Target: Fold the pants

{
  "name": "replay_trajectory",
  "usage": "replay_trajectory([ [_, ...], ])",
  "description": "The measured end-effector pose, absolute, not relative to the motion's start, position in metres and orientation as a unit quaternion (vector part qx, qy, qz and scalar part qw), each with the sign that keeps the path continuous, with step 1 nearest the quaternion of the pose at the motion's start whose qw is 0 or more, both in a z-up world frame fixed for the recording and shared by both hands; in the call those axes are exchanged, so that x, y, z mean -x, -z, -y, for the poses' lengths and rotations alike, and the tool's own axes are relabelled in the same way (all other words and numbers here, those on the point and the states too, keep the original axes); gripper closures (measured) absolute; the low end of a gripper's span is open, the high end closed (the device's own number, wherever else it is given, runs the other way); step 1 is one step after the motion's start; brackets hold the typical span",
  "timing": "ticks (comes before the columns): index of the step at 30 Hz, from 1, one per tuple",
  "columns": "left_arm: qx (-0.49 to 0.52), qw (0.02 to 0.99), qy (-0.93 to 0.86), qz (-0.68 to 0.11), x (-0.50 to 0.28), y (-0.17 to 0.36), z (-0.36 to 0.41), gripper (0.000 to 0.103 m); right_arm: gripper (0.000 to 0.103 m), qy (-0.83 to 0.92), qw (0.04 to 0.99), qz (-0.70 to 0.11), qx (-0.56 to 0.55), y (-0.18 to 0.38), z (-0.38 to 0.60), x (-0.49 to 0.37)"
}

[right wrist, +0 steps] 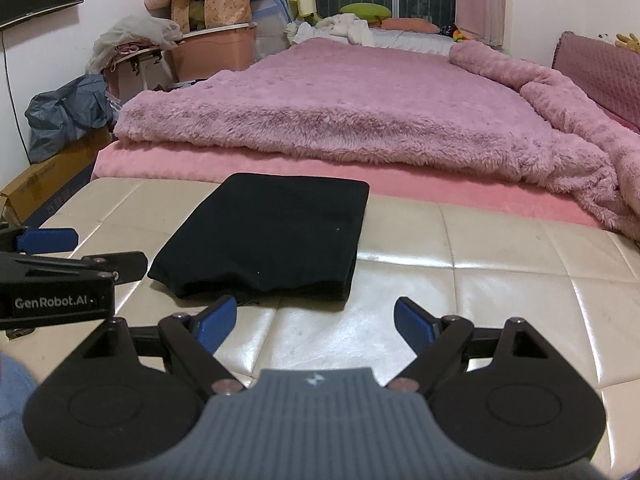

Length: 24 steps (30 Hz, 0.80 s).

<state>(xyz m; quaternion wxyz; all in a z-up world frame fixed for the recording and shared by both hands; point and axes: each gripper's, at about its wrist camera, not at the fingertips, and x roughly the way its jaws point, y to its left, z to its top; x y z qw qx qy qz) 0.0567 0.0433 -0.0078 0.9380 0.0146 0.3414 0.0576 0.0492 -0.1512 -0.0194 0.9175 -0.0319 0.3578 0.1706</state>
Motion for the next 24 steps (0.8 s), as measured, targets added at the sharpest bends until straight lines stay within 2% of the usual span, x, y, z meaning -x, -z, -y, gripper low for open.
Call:
replay_trajectory([
  [24,-0.020,0.940,-0.057,-0.335,-0.0566,0.0021,-0.0418,0.005,0.021,-0.173,0.919,-0.354,0.025,0.0162,0.1524,-0.0447],
])
